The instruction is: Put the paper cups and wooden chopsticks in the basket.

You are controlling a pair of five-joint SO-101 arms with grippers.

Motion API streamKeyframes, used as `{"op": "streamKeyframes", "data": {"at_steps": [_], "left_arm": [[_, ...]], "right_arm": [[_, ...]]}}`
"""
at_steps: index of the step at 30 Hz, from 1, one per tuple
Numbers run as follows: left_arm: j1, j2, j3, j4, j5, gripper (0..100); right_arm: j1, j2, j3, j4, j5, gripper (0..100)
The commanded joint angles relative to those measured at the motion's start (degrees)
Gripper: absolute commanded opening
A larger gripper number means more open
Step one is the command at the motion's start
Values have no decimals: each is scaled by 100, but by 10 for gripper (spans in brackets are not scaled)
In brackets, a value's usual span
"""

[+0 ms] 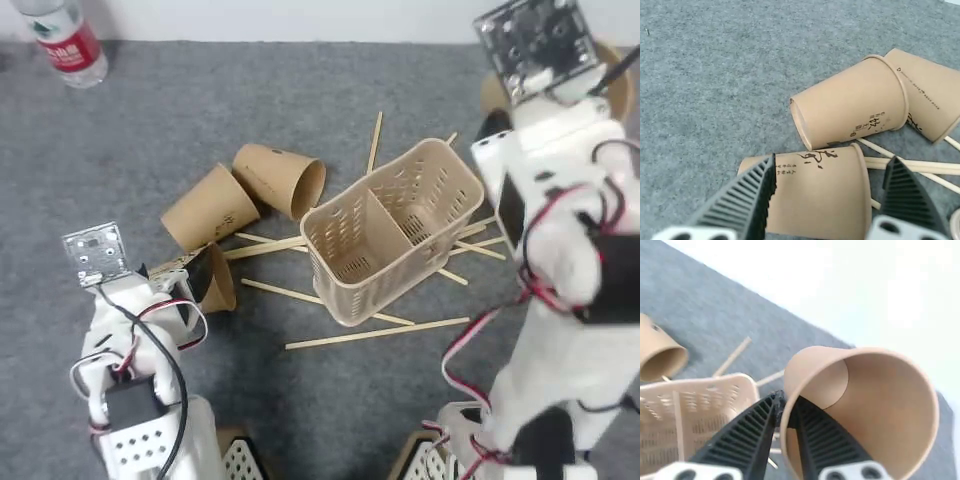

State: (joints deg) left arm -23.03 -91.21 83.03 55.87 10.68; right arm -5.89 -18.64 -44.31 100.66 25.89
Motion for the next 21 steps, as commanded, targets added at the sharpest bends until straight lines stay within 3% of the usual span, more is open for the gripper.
{"op": "streamKeyframes", "data": {"at_steps": [1, 7, 21], "left_arm": [[-18, -44, -40, -167, 9, 327], [-18, -44, -40, -176, 9, 327], [-26, -44, -40, -158, 9, 327]], "right_arm": [[-435, -374, 501, 233, -149, 6], [-1209, -945, 1785, 224, -149, 6], [-831, -1007, 2875, 189, -158, 9]]}}
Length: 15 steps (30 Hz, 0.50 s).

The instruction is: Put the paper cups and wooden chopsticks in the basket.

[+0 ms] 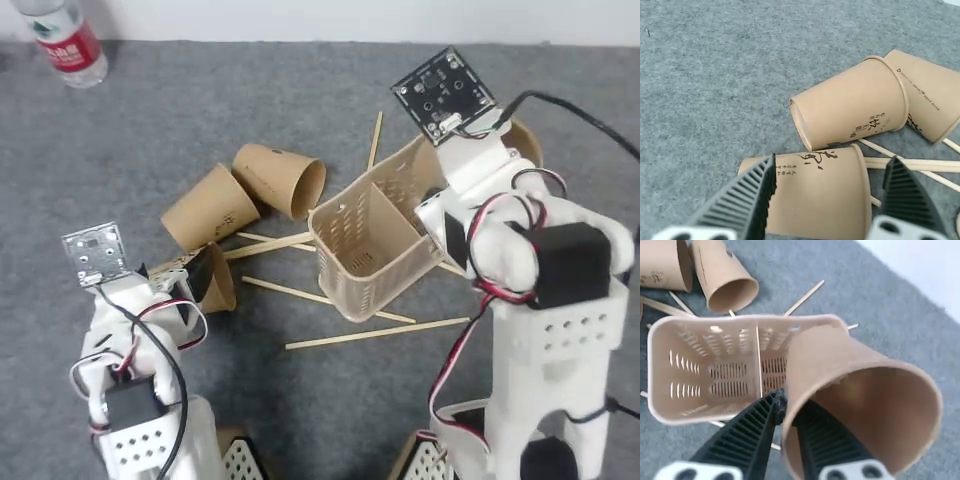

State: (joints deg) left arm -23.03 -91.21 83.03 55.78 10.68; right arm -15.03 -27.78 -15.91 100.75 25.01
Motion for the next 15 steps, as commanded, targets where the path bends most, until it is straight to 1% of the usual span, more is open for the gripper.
{"op": "streamKeyframes", "data": {"at_steps": [1, 2, 4, 8, 10, 12, 15], "left_arm": [[-35, -44, -40, -149, 9, 327], [-35, -44, -40, -149, 9, 327], [-35, -44, -40, -141, 9, 327], [-35, -44, -40, -141, 9, 327], [-35, -44, -40, -141, 9, 327], [-35, -44, -40, -141, 9, 327], [-44, -44, -40, -141, 9, 327]], "right_arm": [[84, -92, 97, 171, -70, 10], [84, -92, 132, 171, -70, 13], [84, -92, 176, 171, -79, 57], [66, -154, 132, 163, -105, 222], [-84, -154, 141, 163, -79, 286], [-268, -145, 167, 163, -44, 303], [-479, -145, 149, 163, 176, 285]]}}
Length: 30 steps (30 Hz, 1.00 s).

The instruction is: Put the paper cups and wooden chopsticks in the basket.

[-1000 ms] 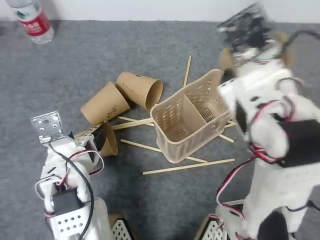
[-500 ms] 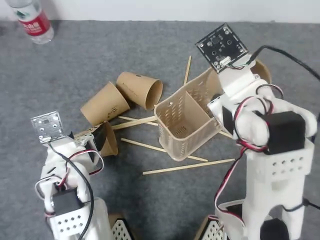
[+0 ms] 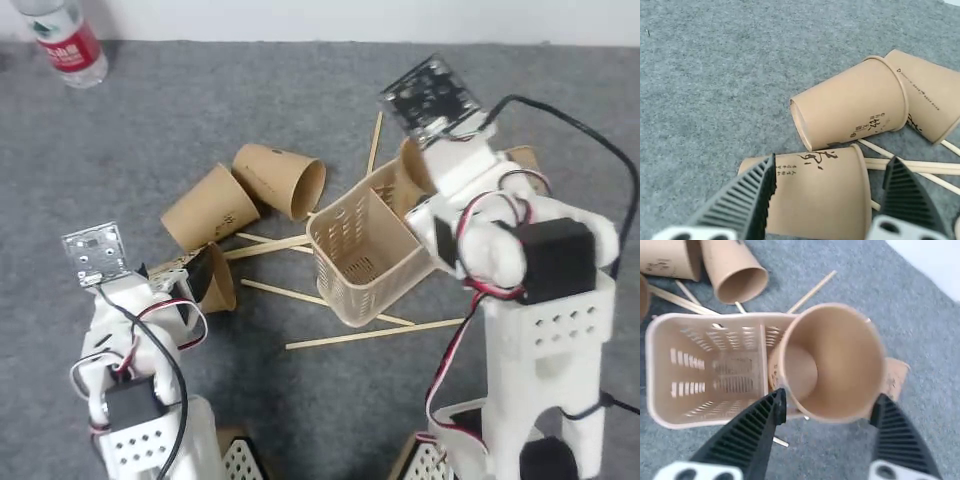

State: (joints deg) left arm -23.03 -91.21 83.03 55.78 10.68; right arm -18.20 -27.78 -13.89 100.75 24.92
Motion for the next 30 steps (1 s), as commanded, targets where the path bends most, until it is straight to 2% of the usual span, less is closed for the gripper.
{"op": "streamKeyframes", "data": {"at_steps": [1, 6, 8, 11, 14, 21, 30], "left_arm": [[-44, -44, -40, -141, 9, 327], [-44, -44, -40, -141, 9, 327], [-44, -44, -40, -141, 9, 327], [-44, -44, -31, -141, 9, 327], [-44, -44, -22, -158, 9, 327], [-35, -44, -13, -167, 9, 327], [-35, -44, -4, -158, 9, 327]], "right_arm": [[-180, -154, -62, 163, 211, 275], [101, -154, -70, 22, 237, 229], [734, -145, -70, -400, 237, 214], [2158, -22, -18, -1341, 105, 192], [2905, 418, 0, -2026, -290, 188], [3002, 2343, -360, -2712, -149, 188], [2949, 5429, -2418, -3881, -185, 187]]}}
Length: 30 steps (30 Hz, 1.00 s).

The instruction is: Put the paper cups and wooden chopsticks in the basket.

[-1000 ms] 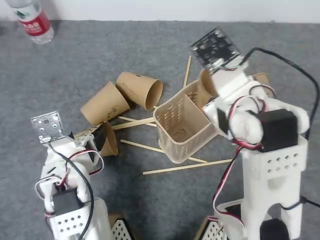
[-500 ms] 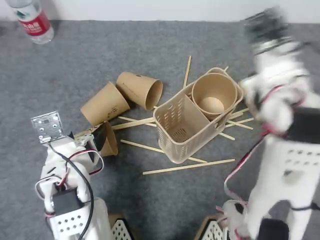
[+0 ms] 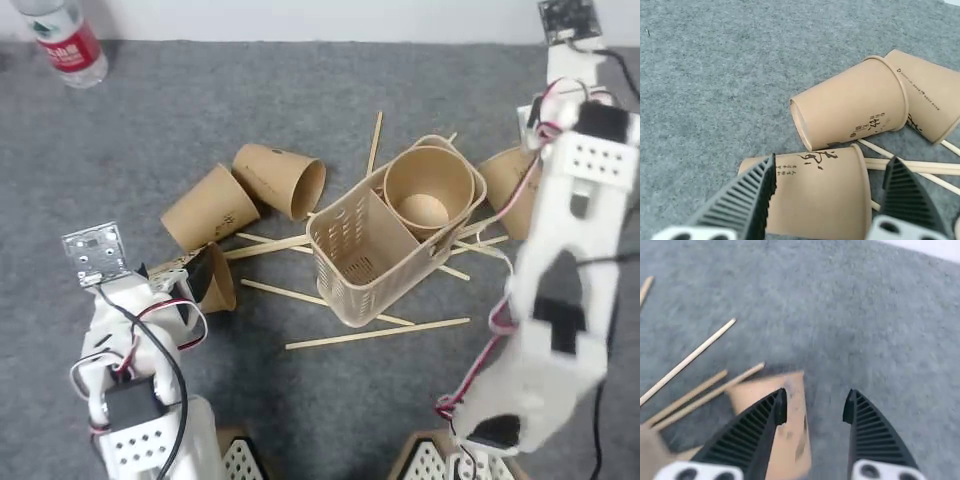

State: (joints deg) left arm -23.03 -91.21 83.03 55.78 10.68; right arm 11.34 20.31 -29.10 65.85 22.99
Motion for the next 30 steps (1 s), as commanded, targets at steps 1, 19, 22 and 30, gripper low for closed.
{"op": "streamKeyframes", "data": {"at_steps": [1, 19, 22, 30], "left_arm": [[-35, -44, -4, -158, 9, 327], [-44, -44, 48, -264, 0, 327], [-44, -44, 48, -273, 0, 327], [-44, -44, 40, -264, 0, 327]], "right_arm": [[-22, 910, -1169, -444, 9, 187], [-259, 3960, -4756, 760, 835, 7], [-198, 4013, -5081, 1305, 1125, 7], [22, 4013, -5943, 3055, 2514, 7]]}}
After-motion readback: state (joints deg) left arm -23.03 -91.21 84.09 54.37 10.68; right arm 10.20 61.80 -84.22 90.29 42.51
